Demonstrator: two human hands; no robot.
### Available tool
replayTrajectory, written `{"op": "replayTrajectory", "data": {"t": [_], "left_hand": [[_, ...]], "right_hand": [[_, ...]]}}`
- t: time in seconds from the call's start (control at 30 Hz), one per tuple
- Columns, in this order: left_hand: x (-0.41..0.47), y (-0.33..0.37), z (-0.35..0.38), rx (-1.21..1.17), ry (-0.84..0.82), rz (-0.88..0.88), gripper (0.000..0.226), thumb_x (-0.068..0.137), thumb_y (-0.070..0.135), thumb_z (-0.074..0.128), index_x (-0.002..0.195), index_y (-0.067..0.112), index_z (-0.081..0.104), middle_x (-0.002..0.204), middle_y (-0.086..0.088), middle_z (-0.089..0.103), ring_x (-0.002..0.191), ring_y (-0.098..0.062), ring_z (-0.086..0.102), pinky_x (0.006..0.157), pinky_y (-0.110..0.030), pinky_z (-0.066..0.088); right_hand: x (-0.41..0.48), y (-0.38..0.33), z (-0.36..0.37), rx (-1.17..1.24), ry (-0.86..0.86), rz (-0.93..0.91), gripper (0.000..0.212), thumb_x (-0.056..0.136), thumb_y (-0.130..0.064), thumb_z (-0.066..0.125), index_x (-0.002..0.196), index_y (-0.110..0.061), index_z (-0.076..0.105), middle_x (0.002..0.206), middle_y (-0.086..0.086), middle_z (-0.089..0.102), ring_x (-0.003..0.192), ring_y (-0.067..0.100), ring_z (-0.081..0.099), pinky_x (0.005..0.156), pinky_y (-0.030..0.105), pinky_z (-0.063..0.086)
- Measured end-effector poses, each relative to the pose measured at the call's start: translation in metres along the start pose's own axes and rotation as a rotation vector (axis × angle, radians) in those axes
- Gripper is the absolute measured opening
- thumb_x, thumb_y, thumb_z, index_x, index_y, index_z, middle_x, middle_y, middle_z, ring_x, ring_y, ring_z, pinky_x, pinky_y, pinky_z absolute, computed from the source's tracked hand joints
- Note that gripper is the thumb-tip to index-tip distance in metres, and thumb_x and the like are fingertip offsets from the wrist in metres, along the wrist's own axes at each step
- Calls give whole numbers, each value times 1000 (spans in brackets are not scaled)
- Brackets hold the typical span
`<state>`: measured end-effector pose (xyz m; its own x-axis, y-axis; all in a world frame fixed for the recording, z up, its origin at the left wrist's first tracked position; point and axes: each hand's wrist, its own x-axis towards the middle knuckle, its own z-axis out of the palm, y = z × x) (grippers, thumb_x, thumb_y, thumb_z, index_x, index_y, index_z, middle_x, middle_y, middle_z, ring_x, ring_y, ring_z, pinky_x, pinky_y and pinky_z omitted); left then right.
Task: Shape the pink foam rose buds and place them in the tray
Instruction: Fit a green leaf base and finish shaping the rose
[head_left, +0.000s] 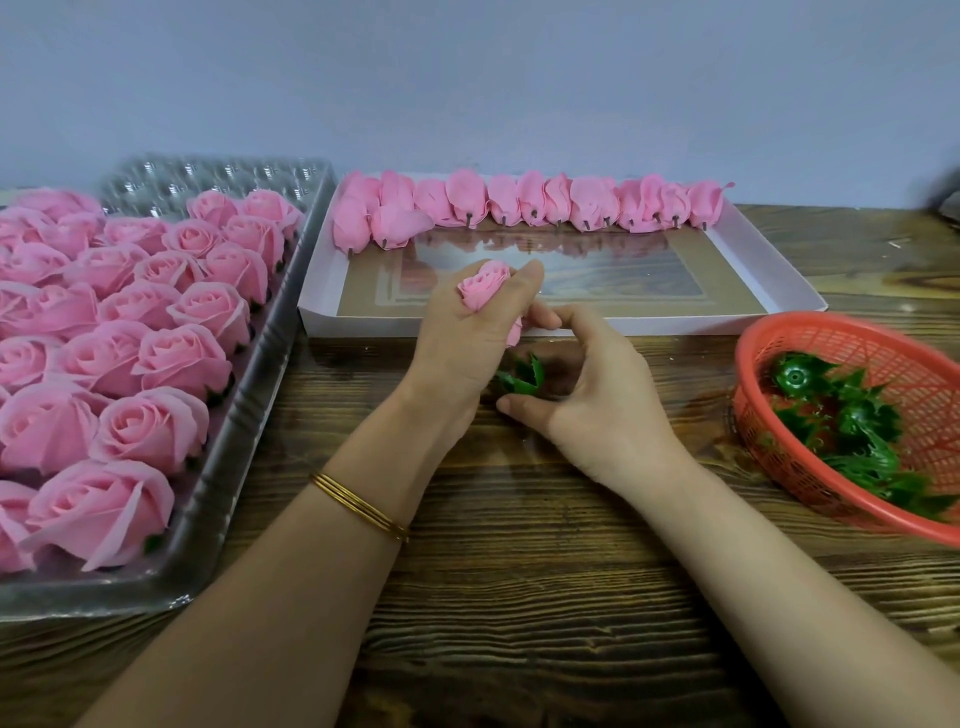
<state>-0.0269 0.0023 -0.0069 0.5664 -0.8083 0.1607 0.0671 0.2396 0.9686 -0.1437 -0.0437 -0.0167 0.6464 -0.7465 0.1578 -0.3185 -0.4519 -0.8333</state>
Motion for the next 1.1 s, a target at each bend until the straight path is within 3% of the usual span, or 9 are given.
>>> {"op": "replayTrajectory", "data": {"t": [0.23,0.43,0.53,0.67,0.8,0.87,0.93,1.0,1.1], "left_hand": [[-1,1,6,-53,-26,-45,23,97,20,58,81,4,58,64,0,67,66,-9,64,70,-21,53],[-4,0,8,-54,-45,-81,43,97,25,58,97,-18,55,65,0,65,62,-15,62,54,-25,50],[-4,-1,10,-54,-49,-96,45,97,26,58,100,-19,53,67,-2,66,63,-17,61,57,-27,50],[-5,-1,10,-70,-33,-124,40,97,25,58,96,-16,60,68,-4,68,62,-17,64,57,-26,54],[-4,-1,9,-68,-27,-160,39,97,30,58,84,-5,68,72,-9,68,62,-19,65,65,-35,50],[-3,-1,7,-50,-26,-148,38,97,32,58,78,2,70,79,-13,69,67,-21,66,71,-35,48],[-2,-1,6,-71,-27,-137,37,98,31,56,84,-1,68,81,-11,70,65,-17,66,61,-23,51],[-1,-1,6,-89,-15,-133,34,98,29,56,88,-1,65,75,-5,71,63,-14,66,54,-20,50],[1,-3,4,-60,-30,-114,27,98,33,55,82,12,62,77,-4,73,67,-18,67,66,-31,52]], "right_hand": [[1,2,5,19,49,13,56,65,-18,87,106,-29,52,97,-8,73,91,13,69,87,41,54],[0,-1,5,115,112,19,56,64,-19,89,108,-24,55,93,-6,73,86,10,70,83,39,57],[-1,-4,5,155,143,24,55,63,-20,89,106,-24,55,87,-5,73,76,9,70,77,37,58],[-1,-5,5,258,150,52,60,62,-11,90,111,-17,55,89,0,73,80,15,71,79,42,58],[0,-7,6,394,119,104,63,66,3,85,116,-12,51,96,11,72,84,26,72,82,46,58],[0,-7,5,454,114,124,55,71,11,77,115,-10,50,93,12,73,83,26,72,80,41,59],[0,-9,4,539,109,152,46,74,13,73,110,-10,54,90,10,74,81,21,72,72,32,59],[-1,-10,3,646,87,195,40,76,10,72,110,-7,61,92,13,74,88,23,72,80,33,58],[-1,-11,2,751,49,250,27,81,8,67,107,4,66,101,23,72,102,33,69,98,44,53]]}}
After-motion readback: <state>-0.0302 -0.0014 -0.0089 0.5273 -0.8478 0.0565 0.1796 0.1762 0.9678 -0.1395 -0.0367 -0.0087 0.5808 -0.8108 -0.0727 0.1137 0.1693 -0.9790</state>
